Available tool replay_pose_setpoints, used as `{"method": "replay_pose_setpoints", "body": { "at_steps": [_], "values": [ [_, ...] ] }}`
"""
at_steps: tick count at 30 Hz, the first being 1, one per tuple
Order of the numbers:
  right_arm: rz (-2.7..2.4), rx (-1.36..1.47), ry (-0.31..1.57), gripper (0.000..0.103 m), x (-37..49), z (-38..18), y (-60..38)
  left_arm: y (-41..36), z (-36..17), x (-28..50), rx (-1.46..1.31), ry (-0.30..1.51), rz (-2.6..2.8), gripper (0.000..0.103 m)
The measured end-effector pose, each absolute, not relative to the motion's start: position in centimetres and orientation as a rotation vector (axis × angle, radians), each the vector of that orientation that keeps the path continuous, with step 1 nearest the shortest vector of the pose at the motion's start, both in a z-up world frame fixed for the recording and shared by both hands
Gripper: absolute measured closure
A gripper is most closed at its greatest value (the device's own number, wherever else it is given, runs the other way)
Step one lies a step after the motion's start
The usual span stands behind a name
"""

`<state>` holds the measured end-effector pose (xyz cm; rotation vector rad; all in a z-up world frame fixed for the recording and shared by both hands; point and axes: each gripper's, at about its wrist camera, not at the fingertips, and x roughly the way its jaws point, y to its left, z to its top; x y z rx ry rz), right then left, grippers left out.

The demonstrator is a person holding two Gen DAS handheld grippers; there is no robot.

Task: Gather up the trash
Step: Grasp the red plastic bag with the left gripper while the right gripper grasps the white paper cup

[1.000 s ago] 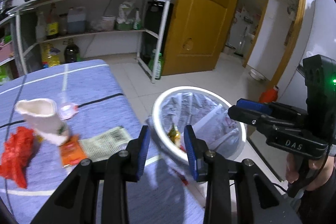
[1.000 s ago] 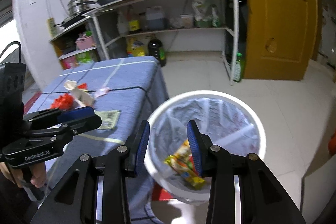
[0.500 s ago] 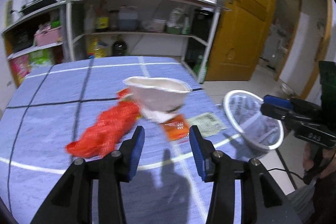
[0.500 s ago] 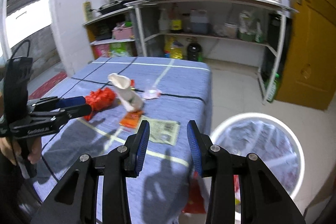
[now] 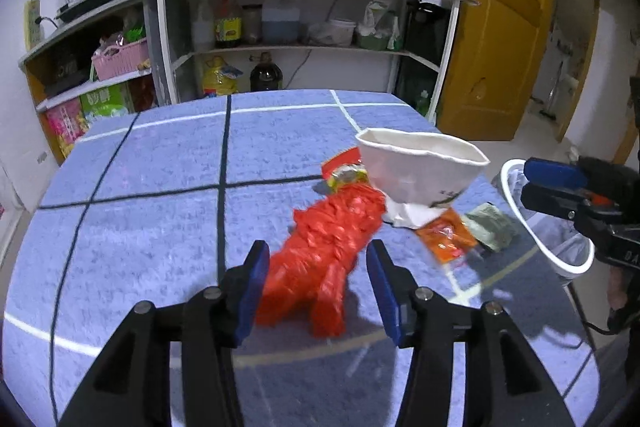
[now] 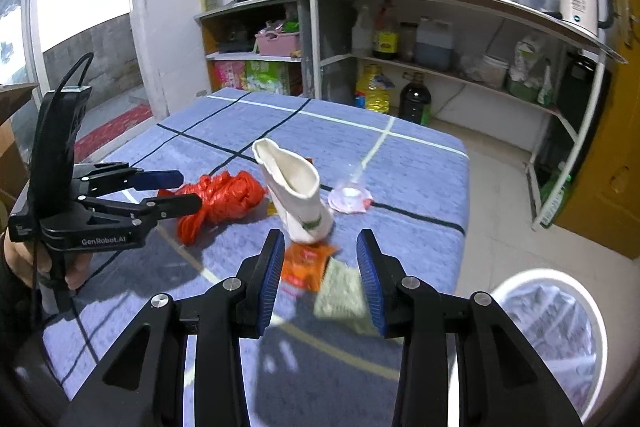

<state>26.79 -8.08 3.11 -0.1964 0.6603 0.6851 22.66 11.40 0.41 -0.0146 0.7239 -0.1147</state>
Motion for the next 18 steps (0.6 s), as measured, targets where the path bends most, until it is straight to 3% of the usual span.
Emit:
{"method": "replay_pose_setpoints", "body": {
  "at_steps": [7, 16, 18],
  "values": [
    [0.712, -0.23, 0.684, 0.064, 28.5, 2.0, -5.9, 11.3, -0.2, 24.3, 0.042, 0.749, -0.179, 0.04],
    [0.717, -0.214, 0.707, 0.064, 29.9, 1.8, -4.5, 11.3, -1.6, 25.3, 0.031, 0.835, -0.183, 0.041],
    [0.725, -0.195, 0.723, 0.064, 30.1, 1.8, -4.3, 11.5, -2.0, 25.4, 0.014, 0.86, -0.16, 0.047]
  ]
}}
